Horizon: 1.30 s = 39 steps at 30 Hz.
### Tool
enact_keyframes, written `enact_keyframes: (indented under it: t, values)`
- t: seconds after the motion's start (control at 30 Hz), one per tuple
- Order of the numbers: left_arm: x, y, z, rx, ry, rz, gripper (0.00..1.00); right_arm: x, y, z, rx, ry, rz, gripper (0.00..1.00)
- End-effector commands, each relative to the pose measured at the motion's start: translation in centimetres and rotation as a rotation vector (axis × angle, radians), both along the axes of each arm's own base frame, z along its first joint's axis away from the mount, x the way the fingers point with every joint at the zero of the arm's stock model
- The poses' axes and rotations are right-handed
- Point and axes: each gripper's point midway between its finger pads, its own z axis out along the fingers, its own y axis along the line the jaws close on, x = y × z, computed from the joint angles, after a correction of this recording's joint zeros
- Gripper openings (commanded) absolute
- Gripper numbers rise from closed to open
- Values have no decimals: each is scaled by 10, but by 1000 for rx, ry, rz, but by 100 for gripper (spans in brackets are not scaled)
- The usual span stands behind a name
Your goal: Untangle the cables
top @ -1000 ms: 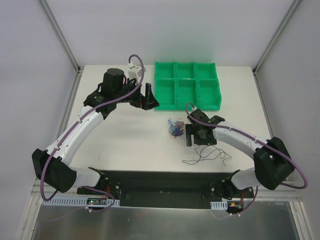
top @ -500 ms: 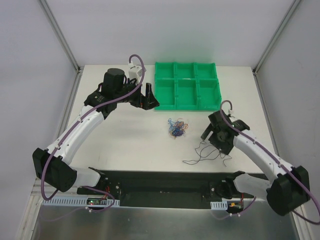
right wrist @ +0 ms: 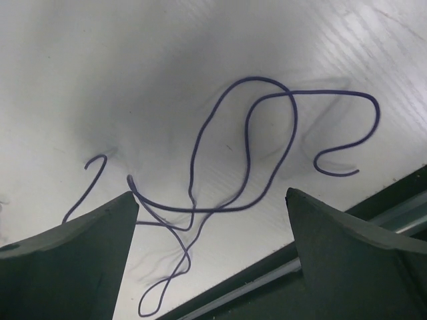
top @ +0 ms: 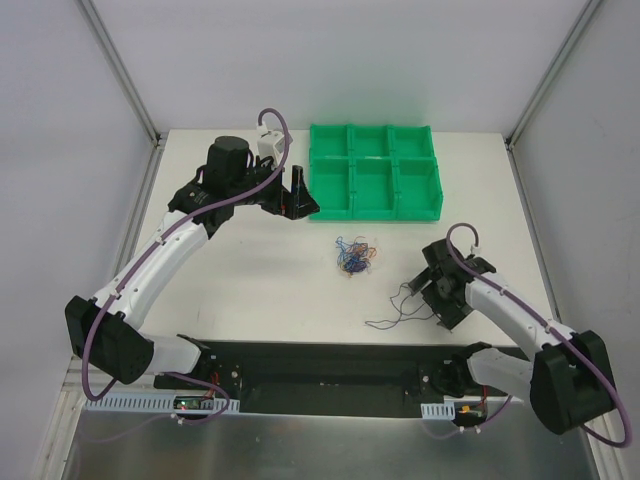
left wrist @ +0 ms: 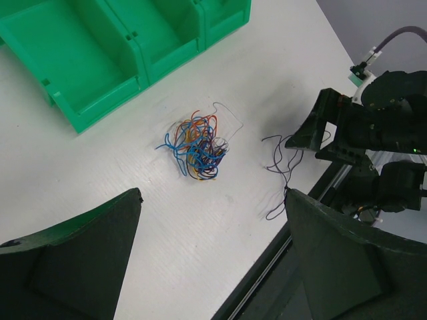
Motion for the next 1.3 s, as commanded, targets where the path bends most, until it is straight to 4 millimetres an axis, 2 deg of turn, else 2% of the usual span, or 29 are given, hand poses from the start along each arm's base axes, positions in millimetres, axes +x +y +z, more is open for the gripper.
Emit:
enact_keyframes:
  t: [0.0, 0.17, 0.3, 0.33, 0.5, 0.63, 0.7, 0.73, 0.9, 1.0, 1.13, 1.27]
  values:
    - [-2, -1, 9, -32, -25, -16, 88, 27, 10, 2, 24, -52, -2, 96]
    - [-1, -1, 8, -29, -26, -13, 88, 29, 15, -11, 10, 21, 15, 99]
    - [-1, -1, 9, -31, -26, -15, 88, 23, 12, -21, -25, 76, 20, 89]
    - [-2, -1, 10, -31, -30, -14, 88, 21, 12, -22, -30, 87, 20, 83]
    - [-2, 0, 11, -29, -38, -10, 88, 18, 9, -26, -58, 113, 62, 36]
    - [-2, 0, 12, -31, -39, -13, 88, 34, 19, -21, -30, 56, 174, 29]
    - [-2, 1, 11, -29, -39, -10, 88, 42, 23, -14, -12, 7, 236, 9]
    - [-2, 1, 11, -27, -42, -8, 88, 46, 25, -9, -9, -20, 264, 0]
    - [-3, 0, 12, -31, -40, -11, 88, 58, 31, 12, 7, -120, 378, 0]
    - [-2, 0, 11, -30, -38, -11, 88, 70, 34, 37, -2, -212, 460, 0]
    - [-2, 0, 10, -31, -32, -11, 88, 96, 21, 87, -64, -341, 513, 0]
    - [-2, 1, 10, -28, -37, -8, 88, 125, 2, 150, -163, -452, 527, 0]
